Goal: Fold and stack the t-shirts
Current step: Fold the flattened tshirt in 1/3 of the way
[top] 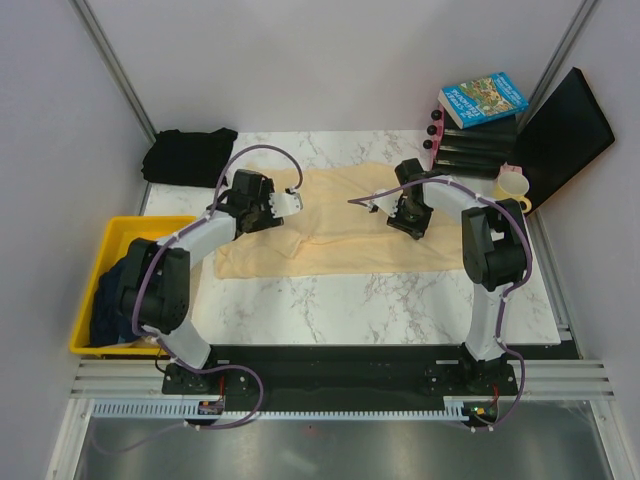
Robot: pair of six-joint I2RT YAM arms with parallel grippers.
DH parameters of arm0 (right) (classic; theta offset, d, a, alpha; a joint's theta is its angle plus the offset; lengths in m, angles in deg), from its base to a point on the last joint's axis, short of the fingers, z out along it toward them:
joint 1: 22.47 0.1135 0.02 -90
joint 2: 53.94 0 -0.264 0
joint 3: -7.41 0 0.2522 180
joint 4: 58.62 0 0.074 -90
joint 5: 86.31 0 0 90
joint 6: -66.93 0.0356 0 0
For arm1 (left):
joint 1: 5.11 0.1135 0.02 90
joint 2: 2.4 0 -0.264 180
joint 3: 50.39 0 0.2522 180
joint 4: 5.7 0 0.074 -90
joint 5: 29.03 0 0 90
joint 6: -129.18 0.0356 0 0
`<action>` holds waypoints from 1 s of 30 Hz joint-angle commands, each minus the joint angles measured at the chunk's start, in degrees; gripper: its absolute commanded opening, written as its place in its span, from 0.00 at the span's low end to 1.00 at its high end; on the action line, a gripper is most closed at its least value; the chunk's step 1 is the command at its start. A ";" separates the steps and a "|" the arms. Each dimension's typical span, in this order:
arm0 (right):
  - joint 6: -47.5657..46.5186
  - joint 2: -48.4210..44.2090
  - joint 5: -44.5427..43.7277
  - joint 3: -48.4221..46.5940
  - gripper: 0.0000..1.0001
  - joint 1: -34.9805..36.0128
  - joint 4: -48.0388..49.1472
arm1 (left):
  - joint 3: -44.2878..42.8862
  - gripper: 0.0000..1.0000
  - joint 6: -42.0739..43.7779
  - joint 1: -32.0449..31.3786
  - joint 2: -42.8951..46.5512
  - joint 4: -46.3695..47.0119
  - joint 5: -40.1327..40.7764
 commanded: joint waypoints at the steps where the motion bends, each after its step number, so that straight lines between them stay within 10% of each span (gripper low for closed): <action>1: 0.86 0.41 2.89 2.20 0.39 0.97 1.02 | 4.03 0.75 3.59 0.09 10.16 -5.81 -15.80; 9: 0.59 0.32 2.98 2.65 0.38 0.97 1.02 | 12.03 0.59 13.35 0.01 15.19 -16.11 -27.42; 30: 1.12 -0.38 2.62 3.08 0.38 0.97 1.02 | 5.44 0.58 12.04 -0.35 6.31 -15.15 -30.94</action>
